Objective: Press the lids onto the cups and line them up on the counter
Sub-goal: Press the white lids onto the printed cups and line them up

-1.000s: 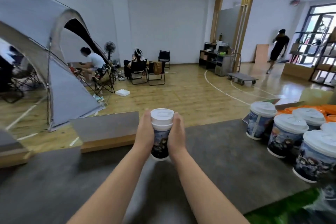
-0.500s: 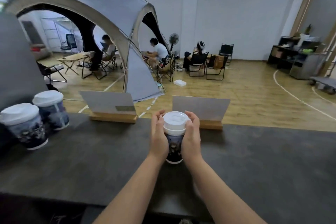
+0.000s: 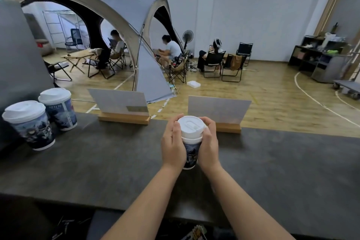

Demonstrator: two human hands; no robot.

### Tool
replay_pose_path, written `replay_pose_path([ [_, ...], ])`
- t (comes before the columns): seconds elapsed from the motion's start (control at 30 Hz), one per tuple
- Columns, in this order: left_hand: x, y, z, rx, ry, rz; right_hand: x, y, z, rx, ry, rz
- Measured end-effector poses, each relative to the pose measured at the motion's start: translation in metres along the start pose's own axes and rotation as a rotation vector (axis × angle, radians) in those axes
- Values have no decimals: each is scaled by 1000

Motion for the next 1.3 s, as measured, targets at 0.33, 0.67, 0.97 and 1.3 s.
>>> replay_pose_path([
  [0.33,-3,-7,-7,77,-65,81,2,-7,0,122,109,-29],
  [0.67,-9,-7,-10,66,-45,157,3,-6,-1,139,138,31],
  [0.97,2,8,-21,94,-70,-16,-16,10,4,123,107,211],
  [1.3,-2,-8,-4,-64,-87,-59,-24,1,-14,90,233,168],
])
Point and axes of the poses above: each hand's wrist, its own z-axis away from the middle knuckle, its own y-axis out of the back of the hand, x = y × z, the point moved 6 cm from there along -z, towards the middle knuckle, and after that the axes turned 9 degrees about y, right-handed, at the moved point
